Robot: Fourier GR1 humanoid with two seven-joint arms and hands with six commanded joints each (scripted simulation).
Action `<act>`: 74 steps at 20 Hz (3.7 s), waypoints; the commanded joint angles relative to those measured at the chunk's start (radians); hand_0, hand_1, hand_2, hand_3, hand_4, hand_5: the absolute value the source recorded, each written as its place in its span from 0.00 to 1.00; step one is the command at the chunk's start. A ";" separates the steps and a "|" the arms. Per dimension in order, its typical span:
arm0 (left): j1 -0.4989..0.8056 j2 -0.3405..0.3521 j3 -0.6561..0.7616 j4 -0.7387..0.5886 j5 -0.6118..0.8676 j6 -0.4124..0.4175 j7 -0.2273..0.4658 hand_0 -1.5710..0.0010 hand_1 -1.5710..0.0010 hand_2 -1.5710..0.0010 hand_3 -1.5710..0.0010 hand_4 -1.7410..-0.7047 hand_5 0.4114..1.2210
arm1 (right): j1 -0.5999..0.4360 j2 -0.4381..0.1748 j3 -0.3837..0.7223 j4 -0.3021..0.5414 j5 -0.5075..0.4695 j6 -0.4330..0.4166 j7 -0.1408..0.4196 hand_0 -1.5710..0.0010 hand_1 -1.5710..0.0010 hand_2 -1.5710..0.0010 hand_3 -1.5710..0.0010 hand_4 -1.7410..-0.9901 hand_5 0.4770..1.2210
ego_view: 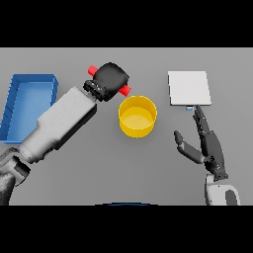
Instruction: Pick up the red beaker and tilt it to pour out 1 green nut into yellow bowl. Pick up the yellow bowl and place it on the metallic measuring scale.
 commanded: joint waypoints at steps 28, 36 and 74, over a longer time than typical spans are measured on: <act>-0.418 -0.025 -0.469 0.190 -0.460 0.020 -0.336 0.00 0.00 0.00 0.00 0.01 1.00 | -0.002 0.013 0.005 -0.016 0.044 -0.048 -0.025 1.00 1.00 1.00 1.00 0.80 0.12; -0.676 0.080 -0.205 0.436 -0.336 0.071 -0.277 0.00 0.00 0.00 0.00 0.02 1.00 | -0.042 0.021 0.008 0.011 0.027 -0.034 -0.025 1.00 1.00 1.00 1.00 0.85 0.11; 0.512 0.299 0.673 -0.279 0.839 0.231 0.488 0.62 0.65 0.67 0.66 0.74 0.31 | -0.053 -0.022 0.015 0.050 0.039 -0.008 -0.069 1.00 1.00 1.00 1.00 0.78 0.26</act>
